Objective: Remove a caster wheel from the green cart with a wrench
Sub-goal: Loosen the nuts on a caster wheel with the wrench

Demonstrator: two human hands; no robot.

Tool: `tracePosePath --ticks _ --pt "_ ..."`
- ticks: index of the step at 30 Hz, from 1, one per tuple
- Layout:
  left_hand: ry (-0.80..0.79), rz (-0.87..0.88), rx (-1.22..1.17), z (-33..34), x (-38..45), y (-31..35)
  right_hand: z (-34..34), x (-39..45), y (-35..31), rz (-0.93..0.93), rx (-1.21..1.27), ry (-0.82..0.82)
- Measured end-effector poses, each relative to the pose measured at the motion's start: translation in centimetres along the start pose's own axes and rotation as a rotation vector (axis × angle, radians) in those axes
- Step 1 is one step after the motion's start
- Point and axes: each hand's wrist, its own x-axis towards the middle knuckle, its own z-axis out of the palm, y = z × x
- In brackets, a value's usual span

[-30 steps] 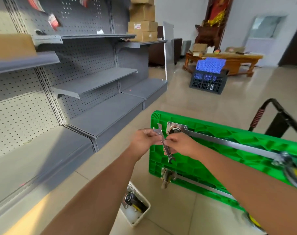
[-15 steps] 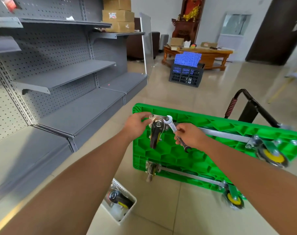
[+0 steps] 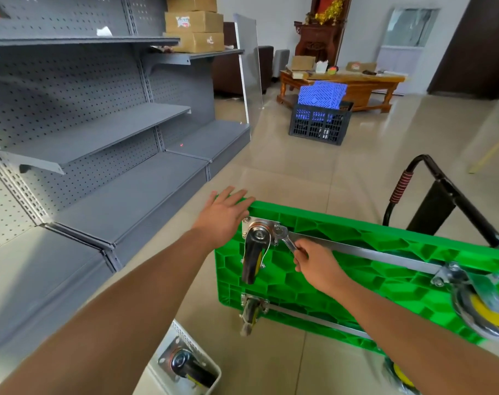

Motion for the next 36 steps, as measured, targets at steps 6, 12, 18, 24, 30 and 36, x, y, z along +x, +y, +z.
tracePosePath --ticks 6,12,18,24,30,36 --pt "0.185 0.079 -0.137 1.5 1.3 -1.7 1.2 0.5 0.5 0.025 0.033 0.015" --pt "0.378 0.010 -0.203 3.4 2.1 -1.1 2.5 0.3 1.7 0.046 0.126 0.100" --pt "0.428 -0.021 -0.211 4.2 1.6 -0.3 2.5 0.6 3.0 0.049 0.164 0.125" --pt "0.497 -0.076 -0.223 4.4 -0.6 2.5 1.5 -1.1 4.7 -0.008 0.124 0.081" --pt "0.586 -0.087 -0.232 4.8 -1.2 3.1 -0.1 -2.1 4.3 -0.031 0.082 0.137" --pt "0.583 -0.109 -0.210 4.6 -2.5 3.5 -0.4 -2.7 3.1 -0.077 0.039 0.130"
